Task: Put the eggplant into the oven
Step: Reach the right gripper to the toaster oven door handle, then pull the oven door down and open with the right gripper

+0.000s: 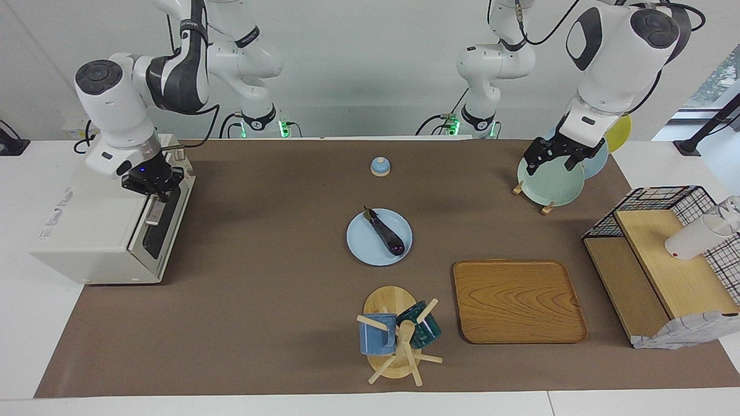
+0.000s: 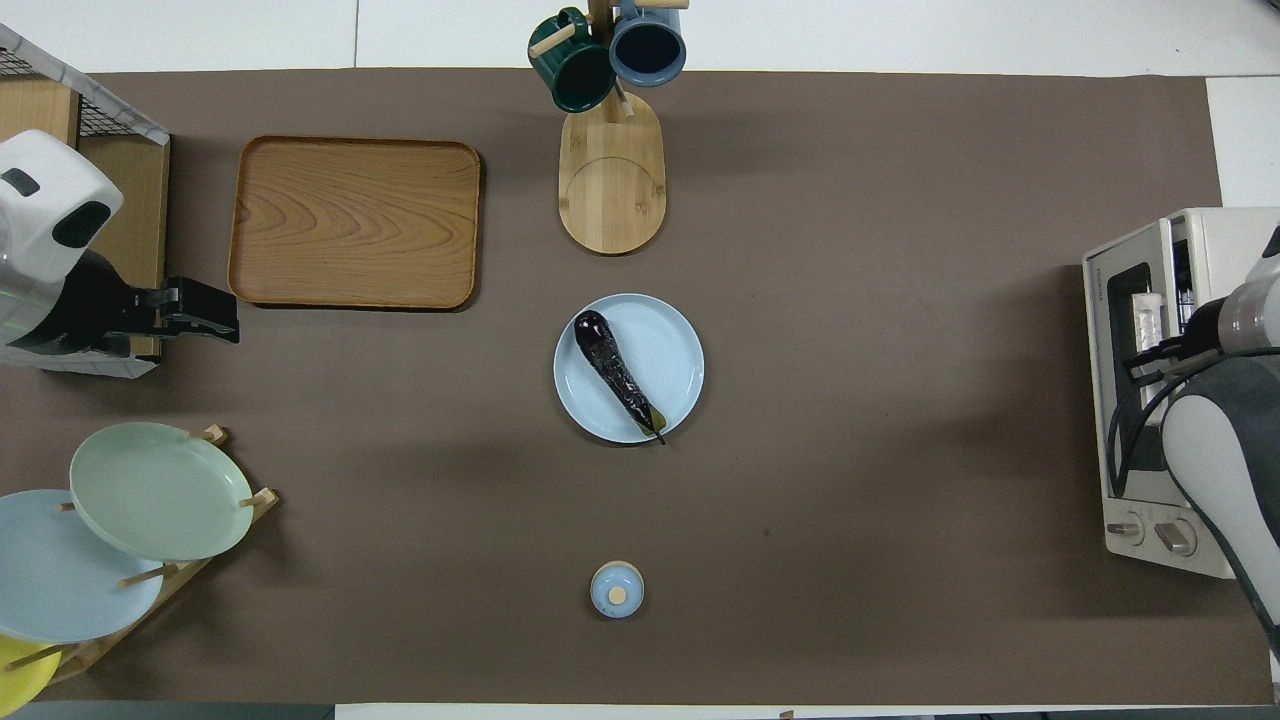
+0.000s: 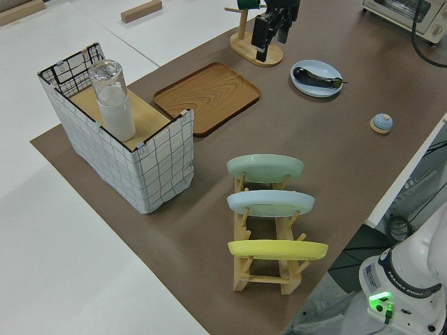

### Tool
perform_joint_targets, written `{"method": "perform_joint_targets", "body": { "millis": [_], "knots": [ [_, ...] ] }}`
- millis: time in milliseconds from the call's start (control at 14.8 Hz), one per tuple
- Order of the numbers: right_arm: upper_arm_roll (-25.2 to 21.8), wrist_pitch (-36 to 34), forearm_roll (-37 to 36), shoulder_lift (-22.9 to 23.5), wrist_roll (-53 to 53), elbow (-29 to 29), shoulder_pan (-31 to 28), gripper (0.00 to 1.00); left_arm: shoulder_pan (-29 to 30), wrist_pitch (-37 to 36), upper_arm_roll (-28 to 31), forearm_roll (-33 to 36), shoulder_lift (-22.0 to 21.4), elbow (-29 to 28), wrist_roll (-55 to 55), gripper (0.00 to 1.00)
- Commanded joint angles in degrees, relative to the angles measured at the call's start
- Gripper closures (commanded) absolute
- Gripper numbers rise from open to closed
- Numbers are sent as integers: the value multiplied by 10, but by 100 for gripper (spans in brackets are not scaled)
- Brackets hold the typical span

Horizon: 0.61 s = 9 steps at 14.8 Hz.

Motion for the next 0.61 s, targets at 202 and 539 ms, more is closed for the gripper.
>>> {"method": "perform_joint_targets", "body": {
  "millis": [202, 539],
  "knots": [
    [-1, 68, 12, 30, 54, -42, 47, 100, 14, -15, -6, -8, -8, 9, 7, 0],
    [0, 110, 20, 39, 60, -66, 52, 100, 13, 1, -3, -8, 6, 14, 19, 0]
  ]
}}
